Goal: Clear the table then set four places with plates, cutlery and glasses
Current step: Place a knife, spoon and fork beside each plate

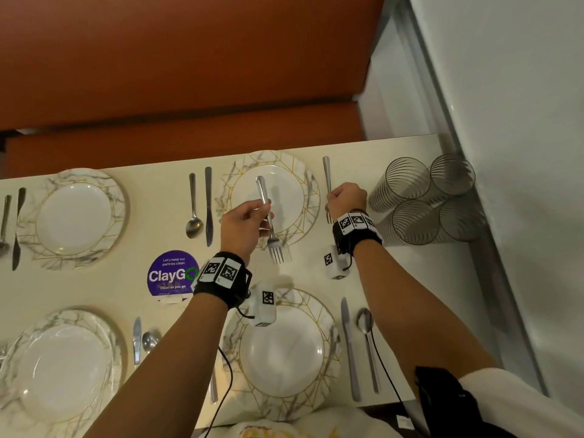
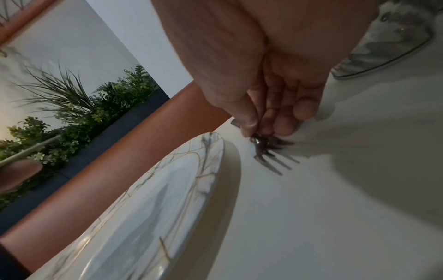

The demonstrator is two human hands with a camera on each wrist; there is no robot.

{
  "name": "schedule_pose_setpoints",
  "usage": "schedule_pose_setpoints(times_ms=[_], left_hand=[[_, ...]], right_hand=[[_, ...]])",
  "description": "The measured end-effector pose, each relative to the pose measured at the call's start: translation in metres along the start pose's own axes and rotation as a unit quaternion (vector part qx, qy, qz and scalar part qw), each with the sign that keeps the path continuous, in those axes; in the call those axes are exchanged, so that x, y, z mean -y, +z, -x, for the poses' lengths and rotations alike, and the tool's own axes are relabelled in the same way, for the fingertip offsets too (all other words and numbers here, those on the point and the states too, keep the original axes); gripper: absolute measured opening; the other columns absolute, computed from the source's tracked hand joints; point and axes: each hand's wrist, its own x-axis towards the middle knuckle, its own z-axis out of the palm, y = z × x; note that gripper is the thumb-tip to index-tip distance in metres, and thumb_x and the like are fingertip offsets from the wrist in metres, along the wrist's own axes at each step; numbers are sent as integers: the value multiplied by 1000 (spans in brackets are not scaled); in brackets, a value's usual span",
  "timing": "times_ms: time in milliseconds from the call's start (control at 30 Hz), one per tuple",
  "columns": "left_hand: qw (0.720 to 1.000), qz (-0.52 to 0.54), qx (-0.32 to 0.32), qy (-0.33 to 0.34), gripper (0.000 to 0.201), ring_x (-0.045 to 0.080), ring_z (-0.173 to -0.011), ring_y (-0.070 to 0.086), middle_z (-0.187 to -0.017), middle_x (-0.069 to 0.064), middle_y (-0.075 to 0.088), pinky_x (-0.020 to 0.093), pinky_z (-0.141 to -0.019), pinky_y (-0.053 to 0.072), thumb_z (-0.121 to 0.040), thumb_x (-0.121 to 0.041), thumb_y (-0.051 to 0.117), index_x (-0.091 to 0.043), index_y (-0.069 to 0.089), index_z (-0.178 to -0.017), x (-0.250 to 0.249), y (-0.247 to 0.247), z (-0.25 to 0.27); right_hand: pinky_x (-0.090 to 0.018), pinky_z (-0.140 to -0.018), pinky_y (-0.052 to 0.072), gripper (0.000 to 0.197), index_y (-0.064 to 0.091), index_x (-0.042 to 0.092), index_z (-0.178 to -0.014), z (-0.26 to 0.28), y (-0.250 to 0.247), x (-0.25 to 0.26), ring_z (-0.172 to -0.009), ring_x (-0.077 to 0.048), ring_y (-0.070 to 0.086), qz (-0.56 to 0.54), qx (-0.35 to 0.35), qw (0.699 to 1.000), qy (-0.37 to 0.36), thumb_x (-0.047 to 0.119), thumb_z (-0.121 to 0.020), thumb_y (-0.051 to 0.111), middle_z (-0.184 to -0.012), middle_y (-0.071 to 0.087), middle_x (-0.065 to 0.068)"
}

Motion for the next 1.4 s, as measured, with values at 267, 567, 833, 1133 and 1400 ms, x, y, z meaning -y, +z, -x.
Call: schedule_pose_setpoints(times_ms=[267,567,833,1133,1400], left_hand=[[1000,0,-5,3,17,20,-77,65,-90,10,74,24,-66,60,-101,-13,65,-8,75,-113,3,-5,2],[1000,16,-4,-9,16,24,-78,64,-91,13,72,26,-68,62,-101,-2,60,-8,73,-109,4,-16,7],[999,31,-13,8,10,21,-70,62,-82,12,67,34,-69,62,-99,-7,66,-1,71,-106,8,-64,16],[999,10,-44,13,5,15,-66,62,-83,2,75,32,-66,56,-96,-12,72,-14,76,-96,17,-190,15],[998,-33,-55,25,15,12,-66,65,-85,2,76,26,-62,54,-100,-24,67,-11,74,-105,20,-307,3]], right_hand=[[-39,-76,63,11,76,7,-87,-6,2,2,-75,-29,74,11,18,1000,4,16,-89,70,-82,75,-14],[-27,-75,53,16,71,10,-105,39,-13,22,-92,-24,68,-4,-84,988,-131,11,-92,62,-103,71,-10],[-18,-67,47,13,71,19,-104,142,40,71,-70,-3,61,-72,112,956,-261,23,-92,67,-83,68,7],[-26,-72,55,15,70,13,-97,231,129,128,-69,-9,71,-91,206,946,-231,27,-92,69,-78,74,2],[-28,-80,58,14,75,10,-101,264,205,201,-84,-17,73,-85,239,938,-236,17,-89,74,-89,76,-5]])
